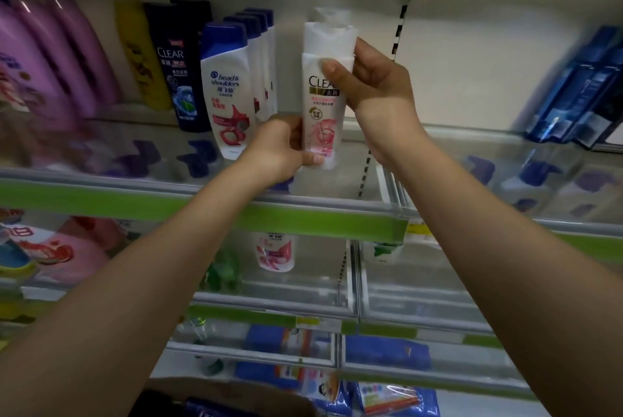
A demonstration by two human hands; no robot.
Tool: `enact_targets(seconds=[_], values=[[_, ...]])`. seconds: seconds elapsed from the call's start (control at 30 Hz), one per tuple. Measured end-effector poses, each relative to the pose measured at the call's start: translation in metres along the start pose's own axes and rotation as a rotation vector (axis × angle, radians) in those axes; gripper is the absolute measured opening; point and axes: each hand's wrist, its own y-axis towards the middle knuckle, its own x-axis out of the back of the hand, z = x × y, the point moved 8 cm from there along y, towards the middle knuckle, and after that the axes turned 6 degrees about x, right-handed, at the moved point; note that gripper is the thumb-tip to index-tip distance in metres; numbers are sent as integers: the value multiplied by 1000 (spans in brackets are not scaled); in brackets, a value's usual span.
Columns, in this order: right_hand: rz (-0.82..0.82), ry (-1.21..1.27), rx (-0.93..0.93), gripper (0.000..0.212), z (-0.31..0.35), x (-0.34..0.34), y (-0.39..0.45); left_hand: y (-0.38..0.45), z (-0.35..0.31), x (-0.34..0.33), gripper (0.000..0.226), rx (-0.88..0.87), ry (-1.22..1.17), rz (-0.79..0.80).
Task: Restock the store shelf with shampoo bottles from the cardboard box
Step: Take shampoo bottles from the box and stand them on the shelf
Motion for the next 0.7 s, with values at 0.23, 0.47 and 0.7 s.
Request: enact_targets(seconds=[0.23, 0.47, 0.7], values=[[7, -37, 28, 25, -14, 2, 23, 32, 5, 3, 40, 0, 92, -29], [-4, -11, 40, 25, -26, 2, 36, 53, 9, 3, 44, 11, 99, -24], [-19, -3, 60, 32, -32, 3, 43, 63, 10, 4, 43, 7, 105, -27]])
